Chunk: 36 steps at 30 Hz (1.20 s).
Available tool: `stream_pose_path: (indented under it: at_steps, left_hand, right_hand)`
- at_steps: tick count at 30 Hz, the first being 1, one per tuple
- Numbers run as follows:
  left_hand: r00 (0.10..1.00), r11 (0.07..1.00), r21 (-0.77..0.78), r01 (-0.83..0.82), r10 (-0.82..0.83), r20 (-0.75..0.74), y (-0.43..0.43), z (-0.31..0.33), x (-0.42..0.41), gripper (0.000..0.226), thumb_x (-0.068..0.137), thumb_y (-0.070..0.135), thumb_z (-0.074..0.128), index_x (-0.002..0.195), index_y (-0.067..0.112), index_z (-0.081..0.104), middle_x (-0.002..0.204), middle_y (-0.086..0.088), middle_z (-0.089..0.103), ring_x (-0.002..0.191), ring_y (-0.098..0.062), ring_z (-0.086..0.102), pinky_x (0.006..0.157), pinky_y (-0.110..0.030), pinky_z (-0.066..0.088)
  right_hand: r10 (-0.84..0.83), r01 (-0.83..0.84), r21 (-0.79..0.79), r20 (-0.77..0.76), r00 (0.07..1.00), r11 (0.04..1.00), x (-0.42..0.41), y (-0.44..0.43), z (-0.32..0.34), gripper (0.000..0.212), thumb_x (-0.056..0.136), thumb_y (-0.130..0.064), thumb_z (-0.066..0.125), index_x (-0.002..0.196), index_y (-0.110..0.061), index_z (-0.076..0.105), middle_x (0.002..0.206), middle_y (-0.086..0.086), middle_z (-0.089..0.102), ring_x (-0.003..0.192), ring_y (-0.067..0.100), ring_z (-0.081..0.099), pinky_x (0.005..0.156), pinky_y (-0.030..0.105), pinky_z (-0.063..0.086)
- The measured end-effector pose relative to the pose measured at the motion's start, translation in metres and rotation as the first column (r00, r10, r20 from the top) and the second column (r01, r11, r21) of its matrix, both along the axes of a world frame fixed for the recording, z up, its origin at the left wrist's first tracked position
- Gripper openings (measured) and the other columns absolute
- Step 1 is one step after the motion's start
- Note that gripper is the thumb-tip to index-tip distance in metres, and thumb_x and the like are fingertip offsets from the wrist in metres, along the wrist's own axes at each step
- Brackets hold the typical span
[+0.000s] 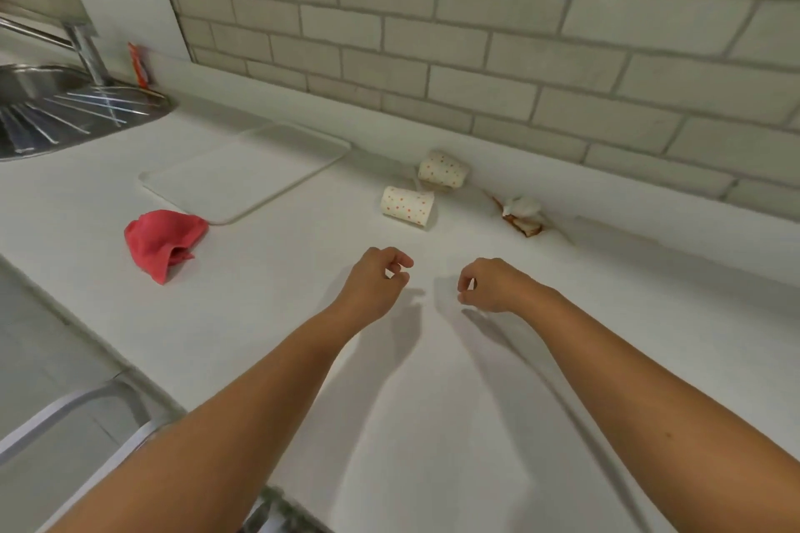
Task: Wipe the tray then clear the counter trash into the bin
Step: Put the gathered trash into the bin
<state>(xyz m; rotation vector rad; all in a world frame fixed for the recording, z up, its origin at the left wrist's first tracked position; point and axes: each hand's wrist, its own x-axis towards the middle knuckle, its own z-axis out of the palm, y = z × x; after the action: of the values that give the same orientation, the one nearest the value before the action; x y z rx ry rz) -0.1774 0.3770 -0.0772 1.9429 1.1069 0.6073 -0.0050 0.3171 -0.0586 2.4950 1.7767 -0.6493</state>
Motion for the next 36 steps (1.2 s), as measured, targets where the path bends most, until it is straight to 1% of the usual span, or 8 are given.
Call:
stream_pose_path:
  at_steps: [6,11,18,20,24,29,32,36]
  left_hand:
    - [0.993,0.996,0.003,0.091,-0.091,-0.070,0.010,-0.002,0.073,0.021,0.093,0.014,0.050,0.112,0.014,0.061,0.105,0.001,0.044,0.090,-0.012,0.047,0.081,-0.020,0.037]
    - [0.978,0.987,0.041,0.155,-0.147,-0.146,0.027,-0.003,0.119,0.022,0.093,0.014,0.051,0.113,0.013,0.061,0.105,0.000,0.041,0.092,-0.016,0.048,0.079,-0.018,0.035]
    - [0.962,0.973,0.108,0.204,-0.179,-0.205,0.061,0.004,0.186,0.022,0.095,0.017,0.049,0.112,0.011,0.061,0.117,-0.006,0.043,0.102,-0.021,0.053,0.076,-0.016,0.036]
    - [0.960,0.966,0.144,0.215,-0.182,-0.212,0.072,0.005,0.205,0.022,0.095,0.017,0.049,0.112,0.011,0.062,0.121,-0.008,0.045,0.098,-0.020,0.052,0.077,-0.015,0.035]
    - [0.954,0.953,0.225,0.204,-0.141,-0.264,0.092,0.002,0.242,0.023,0.094,0.019,0.049,0.113,0.012,0.060,0.127,-0.010,0.043,0.109,-0.022,0.048,0.080,-0.015,0.032]
    - [0.932,0.948,0.257,0.187,-0.088,-0.353,0.099,-0.005,0.285,0.034,0.093,0.025,0.049,0.124,0.011,0.050,0.130,-0.011,0.040,0.119,-0.027,0.044,0.097,-0.032,0.037]
    - [0.887,0.933,0.278,0.227,-0.080,-0.455,0.100,-0.012,0.301,0.043,0.092,0.029,0.051,0.131,0.013,0.042,0.132,-0.011,0.040,0.122,-0.030,0.041,0.097,-0.037,0.037]
    - [0.856,0.915,0.281,0.289,-0.116,-0.504,0.107,-0.022,0.303,0.036,0.093,0.026,0.048,0.128,0.018,0.044,0.126,-0.011,0.045,0.118,-0.030,0.042,0.093,-0.035,0.038]
  right_hand:
    - [-0.187,0.188,0.080,-0.015,0.982,0.979,0.088,0.003,-0.008,0.018,0.090,-0.022,0.055,0.102,-0.014,0.065,0.107,0.002,0.059,0.094,0.018,0.057,0.074,0.026,0.044]
    - [-0.355,0.346,0.224,0.001,0.935,0.911,0.141,0.014,-0.012,0.026,0.089,-0.013,0.050,0.064,-0.016,0.052,0.081,0.003,0.058,0.078,0.022,0.055,0.060,0.025,0.041]
    - [-0.476,0.473,0.263,-0.056,0.878,0.841,0.192,0.053,-0.017,0.011,0.089,-0.015,0.053,0.091,-0.011,0.064,0.094,0.009,0.061,0.101,0.030,0.057,0.075,0.030,0.044]
    - [-0.482,0.474,0.253,-0.033,0.875,0.843,0.200,0.064,-0.023,0.022,0.090,-0.021,0.055,0.107,-0.011,0.062,0.111,0.012,0.061,0.110,0.031,0.055,0.087,0.035,0.048]
    - [-0.493,0.470,0.236,0.048,0.869,0.851,0.211,0.077,-0.032,0.025,0.093,-0.023,0.048,0.112,-0.010,0.059,0.116,0.012,0.062,0.111,0.030,0.057,0.088,0.035,0.047]
    - [-0.369,0.346,0.226,0.065,0.927,0.910,0.225,0.085,-0.037,0.039,0.090,-0.017,0.053,0.129,-0.015,0.052,0.128,0.009,0.056,0.118,0.029,0.053,0.096,0.035,0.047]
    - [-0.421,0.406,0.290,-0.014,0.907,0.866,0.241,0.079,-0.032,0.040,0.092,-0.009,0.049,0.132,-0.006,0.048,0.137,0.013,0.046,0.124,0.030,0.048,0.102,0.034,0.040]
    - [-0.511,0.467,0.320,0.066,0.857,0.824,0.264,0.054,-0.037,0.037,0.096,-0.003,0.035,0.131,0.000,0.044,0.136,0.017,0.043,0.124,0.033,0.043,0.100,0.038,0.039]
